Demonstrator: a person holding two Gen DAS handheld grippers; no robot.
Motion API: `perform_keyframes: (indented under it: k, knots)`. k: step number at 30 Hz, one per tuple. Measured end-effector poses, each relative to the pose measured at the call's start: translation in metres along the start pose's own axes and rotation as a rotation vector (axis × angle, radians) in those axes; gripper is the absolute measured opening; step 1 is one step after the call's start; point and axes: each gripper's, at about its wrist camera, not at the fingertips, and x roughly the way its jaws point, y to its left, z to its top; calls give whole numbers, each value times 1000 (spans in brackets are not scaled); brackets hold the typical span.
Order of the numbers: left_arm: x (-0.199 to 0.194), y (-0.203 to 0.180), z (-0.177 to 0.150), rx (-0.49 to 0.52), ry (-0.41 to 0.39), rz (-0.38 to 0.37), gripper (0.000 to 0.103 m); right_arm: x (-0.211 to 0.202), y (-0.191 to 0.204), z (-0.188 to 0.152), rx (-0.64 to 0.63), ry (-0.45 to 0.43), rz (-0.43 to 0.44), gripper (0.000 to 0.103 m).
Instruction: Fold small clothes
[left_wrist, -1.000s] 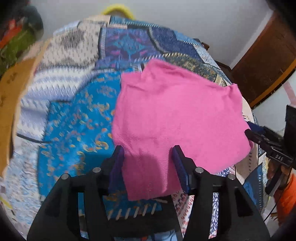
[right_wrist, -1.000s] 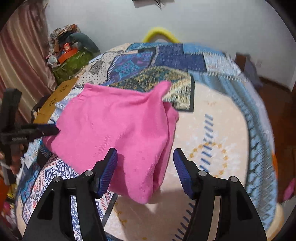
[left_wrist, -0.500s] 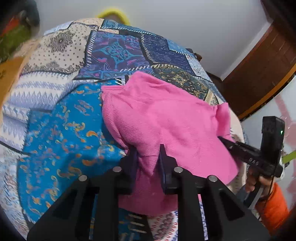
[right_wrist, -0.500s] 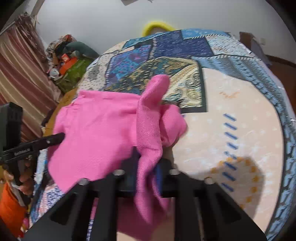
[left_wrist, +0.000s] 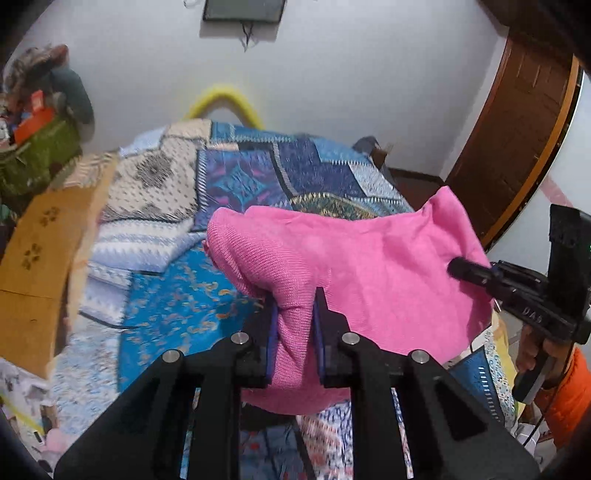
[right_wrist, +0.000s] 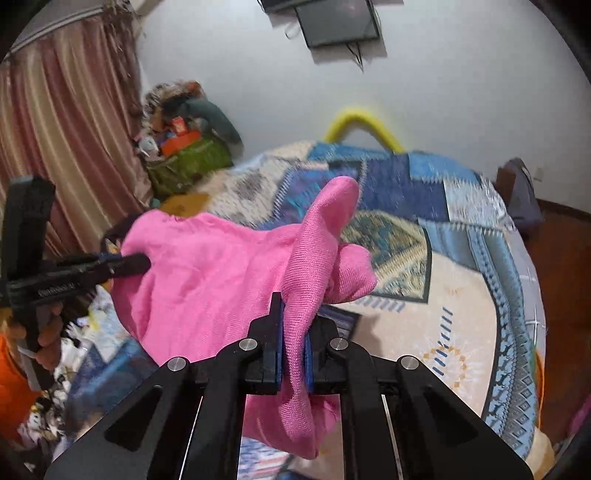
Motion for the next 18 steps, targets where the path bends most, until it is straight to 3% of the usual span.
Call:
perform_keyframes:
  k: [7, 18]
  knots:
    - [-38, 17, -27, -20, 9, 17, 16, -12, 42, -8, -54, 6, 18, 7]
    - [-3, 58, -108, -89, 144, 42, 17, 38, 55, -70, -30, 173, 24, 8]
